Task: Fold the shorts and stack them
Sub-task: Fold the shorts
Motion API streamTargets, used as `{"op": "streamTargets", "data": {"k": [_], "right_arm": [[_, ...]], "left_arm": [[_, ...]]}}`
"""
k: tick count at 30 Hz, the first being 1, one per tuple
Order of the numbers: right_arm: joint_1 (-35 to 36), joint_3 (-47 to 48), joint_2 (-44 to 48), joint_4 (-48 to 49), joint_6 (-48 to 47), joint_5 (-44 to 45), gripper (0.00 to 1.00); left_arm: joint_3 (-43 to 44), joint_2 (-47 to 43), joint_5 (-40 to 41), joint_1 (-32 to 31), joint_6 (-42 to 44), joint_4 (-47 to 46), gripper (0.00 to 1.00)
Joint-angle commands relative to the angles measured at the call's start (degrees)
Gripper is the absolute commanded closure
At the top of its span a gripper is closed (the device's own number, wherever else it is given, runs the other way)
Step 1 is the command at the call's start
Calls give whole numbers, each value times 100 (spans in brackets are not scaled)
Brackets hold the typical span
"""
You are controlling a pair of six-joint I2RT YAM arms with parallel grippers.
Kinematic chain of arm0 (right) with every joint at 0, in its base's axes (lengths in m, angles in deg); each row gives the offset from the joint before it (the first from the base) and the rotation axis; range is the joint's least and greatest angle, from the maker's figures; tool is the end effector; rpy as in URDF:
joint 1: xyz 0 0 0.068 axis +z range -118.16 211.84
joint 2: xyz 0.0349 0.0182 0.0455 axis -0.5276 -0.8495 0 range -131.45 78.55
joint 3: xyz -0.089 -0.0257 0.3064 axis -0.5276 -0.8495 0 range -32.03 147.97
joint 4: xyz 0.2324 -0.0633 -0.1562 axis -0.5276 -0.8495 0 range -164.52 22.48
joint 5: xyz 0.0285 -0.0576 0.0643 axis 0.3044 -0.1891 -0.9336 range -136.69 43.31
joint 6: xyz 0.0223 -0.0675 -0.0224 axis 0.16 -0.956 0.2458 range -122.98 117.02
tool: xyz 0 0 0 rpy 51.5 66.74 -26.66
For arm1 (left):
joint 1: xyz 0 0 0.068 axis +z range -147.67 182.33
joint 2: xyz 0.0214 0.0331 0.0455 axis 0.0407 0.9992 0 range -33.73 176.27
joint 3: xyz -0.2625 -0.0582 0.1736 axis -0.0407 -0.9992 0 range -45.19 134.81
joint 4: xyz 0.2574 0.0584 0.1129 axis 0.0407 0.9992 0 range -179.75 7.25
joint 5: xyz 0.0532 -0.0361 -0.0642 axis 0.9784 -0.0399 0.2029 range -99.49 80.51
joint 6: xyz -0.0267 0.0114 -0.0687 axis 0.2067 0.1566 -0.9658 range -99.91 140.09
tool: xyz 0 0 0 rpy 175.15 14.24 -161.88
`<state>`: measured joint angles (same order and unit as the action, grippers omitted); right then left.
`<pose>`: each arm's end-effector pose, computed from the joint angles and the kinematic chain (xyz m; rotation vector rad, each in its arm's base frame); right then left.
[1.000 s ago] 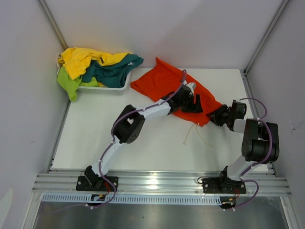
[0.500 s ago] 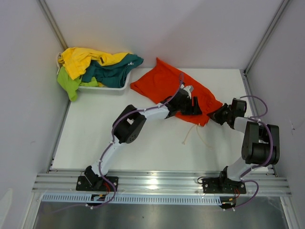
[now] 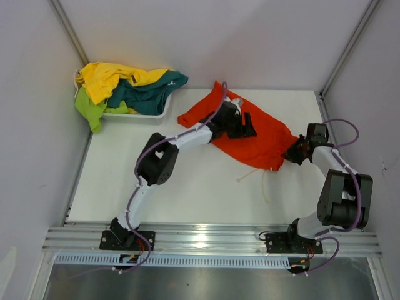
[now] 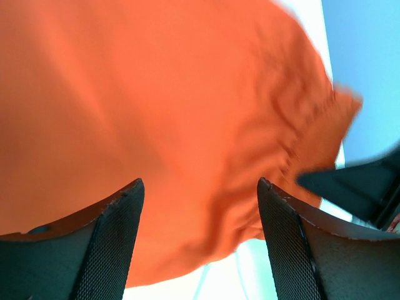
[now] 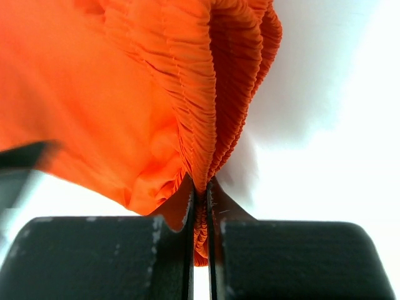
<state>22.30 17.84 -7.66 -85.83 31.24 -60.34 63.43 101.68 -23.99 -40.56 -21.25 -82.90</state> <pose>0.3301 -0.0405 0.2025 0.8600 2.4016 0.4715 0.4470 -0.4366 0.1892 0.1924 2.3507 -1.0674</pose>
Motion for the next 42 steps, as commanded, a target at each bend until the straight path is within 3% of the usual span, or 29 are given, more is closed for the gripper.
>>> {"op": "streamTargets", "data": {"k": [1, 5, 10, 16, 24, 32, 42], "right_arm": [[-65, 523, 350, -1288, -336, 950, 100], [-57, 542, 597, -1921, -372, 1163, 100], [171, 226, 1167, -2203, -284, 970, 100], [488, 85, 1607, -2598, -152, 837, 100], [664, 198, 2117, -3293, -29, 1074, 100], [734, 234, 2293, -3575, -169, 987, 100], [726, 1104, 2135, -3997, -460, 1057, 100]], "left_arm": [[-120, -911, 281, 580, 372, 291, 24], [-288, -973, 404, 914, 706, 63, 24], [-402, -675, -35, 1099, 549, -798, 24], [-1052, -779, -299, 880, 39, -2160, 24], [-1465, -955, -167, 247, 57, -2477, 24], [-2089, -841, -44, -105, -541, -3741, 24], [-3118, -807, 861, -404, -823, -4578, 24]]}}
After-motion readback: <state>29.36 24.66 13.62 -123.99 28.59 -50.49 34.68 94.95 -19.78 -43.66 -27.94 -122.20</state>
